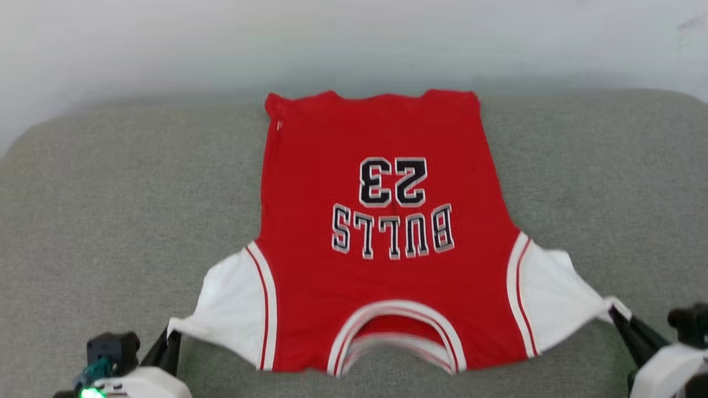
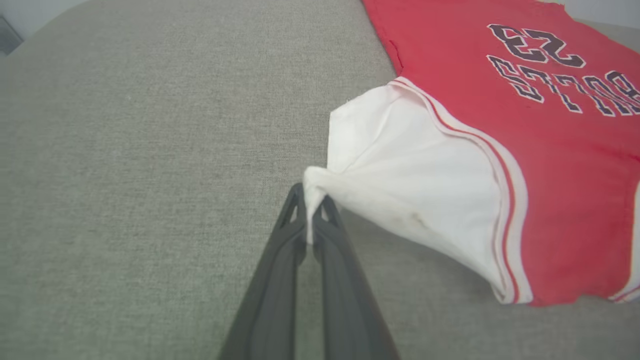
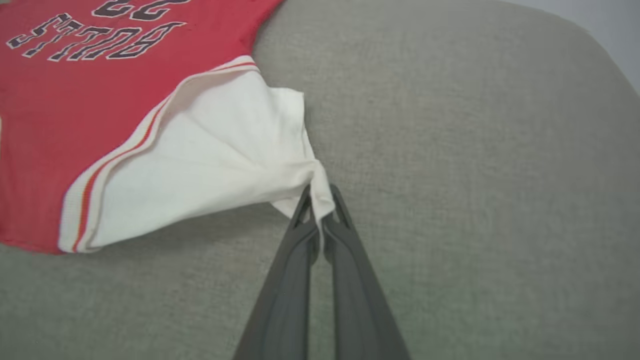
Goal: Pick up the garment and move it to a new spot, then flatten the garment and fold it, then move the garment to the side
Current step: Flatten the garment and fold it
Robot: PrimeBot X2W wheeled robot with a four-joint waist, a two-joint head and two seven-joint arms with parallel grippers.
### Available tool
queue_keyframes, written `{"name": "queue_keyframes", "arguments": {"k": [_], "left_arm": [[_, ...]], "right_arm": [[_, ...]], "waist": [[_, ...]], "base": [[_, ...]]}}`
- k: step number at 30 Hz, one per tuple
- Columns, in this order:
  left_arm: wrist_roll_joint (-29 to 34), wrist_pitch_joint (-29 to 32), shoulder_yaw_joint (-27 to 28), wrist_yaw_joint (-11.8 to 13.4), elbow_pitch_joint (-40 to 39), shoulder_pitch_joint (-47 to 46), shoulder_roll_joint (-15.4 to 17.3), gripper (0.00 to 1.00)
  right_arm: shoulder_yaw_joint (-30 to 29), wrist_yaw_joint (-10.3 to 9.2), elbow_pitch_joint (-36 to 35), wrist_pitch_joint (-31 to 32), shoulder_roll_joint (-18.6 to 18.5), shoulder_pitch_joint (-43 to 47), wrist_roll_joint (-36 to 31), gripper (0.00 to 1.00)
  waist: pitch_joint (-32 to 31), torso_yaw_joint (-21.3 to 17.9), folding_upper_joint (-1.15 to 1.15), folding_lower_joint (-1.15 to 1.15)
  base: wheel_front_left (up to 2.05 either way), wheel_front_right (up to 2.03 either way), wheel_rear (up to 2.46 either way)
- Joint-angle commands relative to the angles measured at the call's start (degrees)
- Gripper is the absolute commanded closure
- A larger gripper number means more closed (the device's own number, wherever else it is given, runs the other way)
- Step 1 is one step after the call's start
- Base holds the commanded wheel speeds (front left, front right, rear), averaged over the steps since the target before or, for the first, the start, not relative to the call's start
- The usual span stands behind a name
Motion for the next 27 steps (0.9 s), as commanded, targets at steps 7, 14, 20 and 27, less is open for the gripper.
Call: {"name": "queue_keyframes", "arguments": {"k": [7, 14, 20, 27], "left_arm": [[0.6, -0.1, 3.5, 1.2, 0.2, 8.5, -1.0, 1.0], [2.5, -0.1, 5.2, 1.3, -0.3, 11.8, -2.5, 1.0], [4.2, -0.1, 6.0, 0.9, -1.4, 11.4, -3.5, 1.0], [7.1, -0.1, 6.7, 1.3, -4.2, 10.2, -4.8, 1.0]], "right_arm": [[-8.6, -0.11, -1.6, 0.1, 3.1, 14.3, -2.7, 1.0], [-13.1, -0.12, -5.8, 3.2, 5.1, 20.8, -4.0, 1.0], [-15.5, -0.11, -9.8, 5.1, 6.0, 21.0, -4.4, 0.53], [-19.4, -0.09, -20.6, 9.2, 3.6, 16.9, -4.3, 0.0]], "waist": [[-2.5, 0.7, -0.01, 0.02], [-2.1, 0.9, -0.01, 0.02], [-1.7, 1.1, -0.01, 0.02], [-0.3, 1.6, -0.01, 0.02]], "base": [[0.0, 0.0, 0.0], [0.0, 0.0, 0.0], [0.0, 0.0, 0.0], [0.0, 0.0, 0.0]]}}
